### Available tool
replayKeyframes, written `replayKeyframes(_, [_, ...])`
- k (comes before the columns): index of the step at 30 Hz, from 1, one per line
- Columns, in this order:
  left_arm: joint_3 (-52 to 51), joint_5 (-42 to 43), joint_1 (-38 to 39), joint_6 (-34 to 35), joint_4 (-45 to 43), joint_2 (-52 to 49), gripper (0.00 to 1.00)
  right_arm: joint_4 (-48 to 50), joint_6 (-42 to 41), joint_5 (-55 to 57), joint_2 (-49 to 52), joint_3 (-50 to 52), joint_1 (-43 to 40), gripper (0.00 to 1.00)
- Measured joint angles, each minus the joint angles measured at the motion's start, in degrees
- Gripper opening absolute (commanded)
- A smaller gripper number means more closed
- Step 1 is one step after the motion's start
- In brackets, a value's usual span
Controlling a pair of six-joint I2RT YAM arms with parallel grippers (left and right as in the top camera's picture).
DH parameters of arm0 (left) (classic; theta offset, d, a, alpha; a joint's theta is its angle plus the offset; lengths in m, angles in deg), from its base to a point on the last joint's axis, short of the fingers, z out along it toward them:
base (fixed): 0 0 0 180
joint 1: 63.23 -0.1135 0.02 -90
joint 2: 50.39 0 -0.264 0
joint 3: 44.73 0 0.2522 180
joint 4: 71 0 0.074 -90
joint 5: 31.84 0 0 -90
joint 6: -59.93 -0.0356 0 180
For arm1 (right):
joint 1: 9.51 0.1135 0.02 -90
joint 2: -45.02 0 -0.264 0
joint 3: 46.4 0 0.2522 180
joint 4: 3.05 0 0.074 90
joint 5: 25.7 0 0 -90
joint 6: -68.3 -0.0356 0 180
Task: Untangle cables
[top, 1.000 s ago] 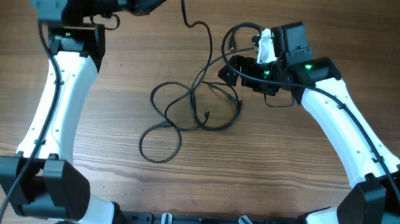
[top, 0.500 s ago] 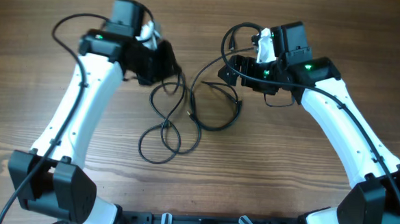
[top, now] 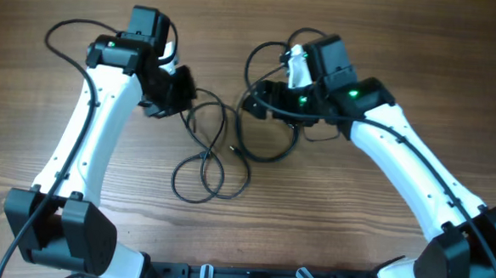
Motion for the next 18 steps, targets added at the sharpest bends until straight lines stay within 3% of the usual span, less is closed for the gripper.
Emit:
replayKeyframes(2, [0.00,-3.37,-0.57,-0.66,1.66,0.00,0.86,2.56,-1.20,0.07,1.29,0.00,1.75,0.94])
replayKeyframes(4, [0.00,-5.07,-0.48,-0.72,3.96,0.00,0.96,5.79,-2.36,0.20,3.10,0.00,3.21,0.92])
replayKeyframes(9, [0.00,-6.54,0.52,-0.98,5.18,0.00,1.00,10.14,-5.44,1.86,6.58,0.00,6.62,0.90])
replayKeyframes(15, [0.00,-7.19,-0.13,-0.96,4.39,0.00,1.00,13.03,-9.16,4.42,12.22,0.00,7.41,0.65])
replayKeyframes(18, [0.00,-7.61,-0.66,-0.96,2.93,0.00,1.00,16.81,-9.99,4.72,15.28,0.00,7.91,0.61])
